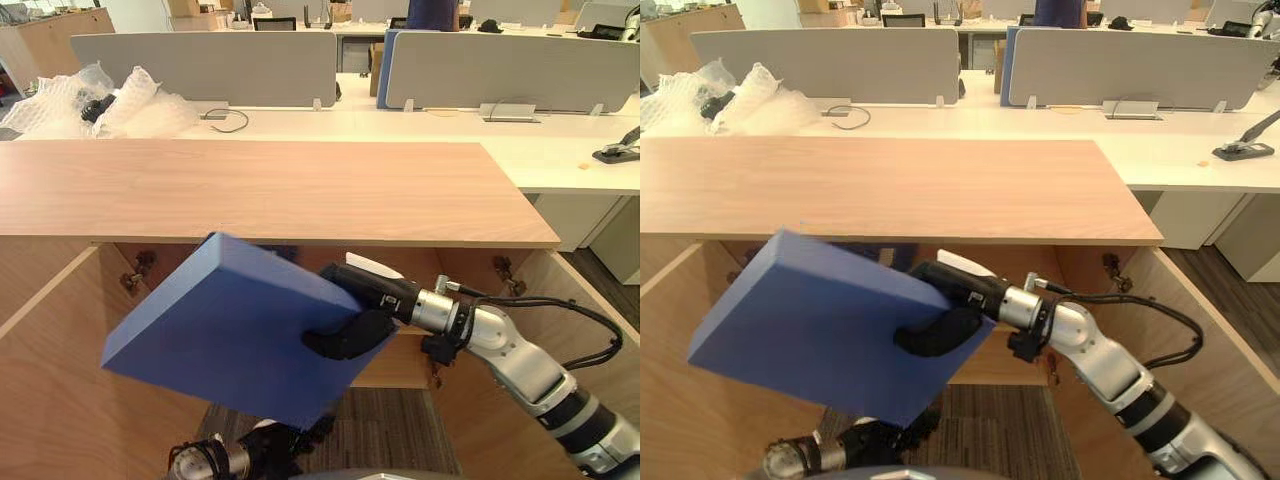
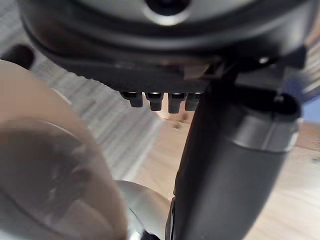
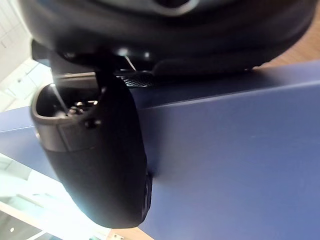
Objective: Walk over to the cabinet, pick up the folder, carry it to the office cabinet, place the folder inside the office cabinet, then close the office cabinet door
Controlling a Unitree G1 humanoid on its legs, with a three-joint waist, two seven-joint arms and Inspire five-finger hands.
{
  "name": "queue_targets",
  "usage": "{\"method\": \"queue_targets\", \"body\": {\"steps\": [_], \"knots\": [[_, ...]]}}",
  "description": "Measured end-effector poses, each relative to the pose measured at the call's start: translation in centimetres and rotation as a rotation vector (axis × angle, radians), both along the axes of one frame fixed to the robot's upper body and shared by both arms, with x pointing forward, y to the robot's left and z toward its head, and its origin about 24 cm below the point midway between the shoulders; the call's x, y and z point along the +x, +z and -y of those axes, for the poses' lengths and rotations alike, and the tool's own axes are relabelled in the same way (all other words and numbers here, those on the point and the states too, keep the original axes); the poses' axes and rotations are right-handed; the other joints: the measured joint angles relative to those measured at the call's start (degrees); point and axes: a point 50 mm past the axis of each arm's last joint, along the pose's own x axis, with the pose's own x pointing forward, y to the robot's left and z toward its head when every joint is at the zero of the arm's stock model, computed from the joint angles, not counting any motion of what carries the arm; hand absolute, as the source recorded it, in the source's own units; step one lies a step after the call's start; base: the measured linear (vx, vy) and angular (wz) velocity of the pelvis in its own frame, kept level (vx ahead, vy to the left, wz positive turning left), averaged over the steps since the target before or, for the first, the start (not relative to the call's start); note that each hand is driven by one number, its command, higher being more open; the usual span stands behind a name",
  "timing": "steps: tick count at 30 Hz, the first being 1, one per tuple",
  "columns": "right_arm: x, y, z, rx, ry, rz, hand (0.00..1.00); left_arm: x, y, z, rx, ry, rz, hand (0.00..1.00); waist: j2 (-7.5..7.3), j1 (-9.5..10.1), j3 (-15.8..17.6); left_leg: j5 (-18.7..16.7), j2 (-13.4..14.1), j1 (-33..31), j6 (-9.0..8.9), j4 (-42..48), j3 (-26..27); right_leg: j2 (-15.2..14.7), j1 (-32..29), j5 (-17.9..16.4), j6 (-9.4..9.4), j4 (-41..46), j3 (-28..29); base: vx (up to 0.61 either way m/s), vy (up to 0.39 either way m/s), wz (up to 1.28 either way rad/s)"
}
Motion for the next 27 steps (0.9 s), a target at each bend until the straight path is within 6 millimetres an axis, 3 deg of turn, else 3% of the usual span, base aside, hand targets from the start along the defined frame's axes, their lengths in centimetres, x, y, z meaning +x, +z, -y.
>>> {"method": "queue_targets", "body": {"steps": [4, 6, 8, 9, 13, 14, 18, 22, 24, 25, 27], "knots": [[0.0, -2.4, -0.2, -0.088, -0.054, 0.029, 0.0, -0.7, -3.0, -2.5, 0.238, 0.296, -0.028, 1.0, -0.51, 0.35, -0.3, 0.1, 0.2, -0.2, -0.04, 0.0, 0.0, 0.3, -0.1, 0.0, -0.19, -0.3, 0.1, 0.03, -0.049, -0.01], [0.4, -6.0, 0.5, -0.255, -0.103, 0.013, 0.0, -1.1, -3.7, -4.5, 0.389, 0.403, -0.044, 1.0, -0.42, 0.36, -0.3, 0.1, 0.1, -0.2, -0.02, 0.3, -0.1, 0.2, 0.0, 0.0, -0.18, -0.4, 0.0, 0.01, -0.018, 0.0], [0.5, -8.8, 1.6, -0.401, -0.133, -0.027, 0.0, -1.3, -3.8, -5.2, 0.438, 0.446, -0.044, 1.0, -0.26, 0.53, -0.1, 0.1, -0.2, -0.2, -0.01, 0.3, -0.1, 0.0, 0.0, 0.0, -0.17, -0.4, 0.0, 0.0, 0.0, 0.0], [0.3, -11.8, 3.2, -0.532, -0.167, -0.106, 0.0, -1.4, -3.9, -5.3, 0.455, 0.476, -0.044, 1.0, -0.04, 0.99, 0.0, 0.1, -0.4, -0.1, -0.01, 0.3, -0.1, -0.3, 0.0, 0.0, -0.15, -0.4, -0.1, 0.0, 0.0, 0.0], [-0.7, -17.2, 6.4, -0.672, -0.306, -0.37, 0.0, -2.0, -4.4, -4.7, 0.459, 0.561, -0.063, 1.0, 1.28, 1.36, 1.4, 0.1, -0.6, 0.6, -0.02, 0.3, -0.4, -0.4, 0.8, -0.1, 0.06, -0.3, -0.3, -0.01, -0.012, 0.02], [-0.9, -17.8, 6.7, -0.663, -0.335, -0.414, 0.0, -2.1, -4.5, -4.5, 0.458, 0.569, -0.066, 1.0, 1.55, 1.33, 1.5, 0.0, -0.6, 0.8, -0.04, 0.3, -0.5, -0.4, 1.0, -0.2, 0.06, -0.3, -0.4, -0.04, -0.041, 0.06], [-1.0, -19.7, 7.6, -0.414, -0.63, -0.646, 0.0, -2.1, -4.6, -3.8, 0.443, 0.599, -0.072, 1.0, 2.93, 1.33, 2.3, -0.2, -1.0, 0.8, -0.29, 0.3, -1.7, -0.6, 1.3, -0.6, 0.15, -0.1, -1.2, -0.03, -0.031, 0.08], [0.0, -20.1, 8.0, -0.169, -0.842, -0.777, 0.0, -2.3, -4.8, -3.5, 0.438, 0.626, -0.083, 1.0, 2.93, 1.45, 2.6, -0.3, -2.3, 1.0, 0.35, 0.3, -3.1, -1.6, 2.5, -1.2, 0.6, -0.4, -2.9, 0.02, -0.008, 0.24], [1.1, -20.0, 8.0, 0.191, -1.048, -0.93, 0.0, -1.8, -4.7, -3.2, 0.433, 0.64, -0.071, 1.0, 2.96, 2.22, 3.5, -0.4, -3.1, 1.2, 0.72, 0.3, -3.4, -2.4, 3.0, -1.3, 0.85, -0.6, -3.3, 0.02, 0.015, 0.13], [1.4, -19.9, 7.9, 0.304, -1.091, -0.96, 0.0, -1.8, -4.7, -3.1, 0.432, 0.642, -0.069, 1.0, 2.97, 2.5, 3.7, -0.4, -3.3, 1.2, 0.82, 0.3, -3.4, -2.5, 3.0, -1.3, 0.9, -0.6, -3.3, 0.02, 0.013, 0.04], [2.7, -19.0, 7.4, 0.717, -1.187, -1.063, 0.0, -1.6, -4.7, -2.9, 0.433, 0.652, -0.065, 1.0, 2.98, 2.86, 3.9, -0.5, -3.9, 1.5, 1.28, 0.3, -3.5, -3.0, 3.6, -1.4, 1.0, -0.7, -3.5, 0.04, 0.003, 0.05]]}}
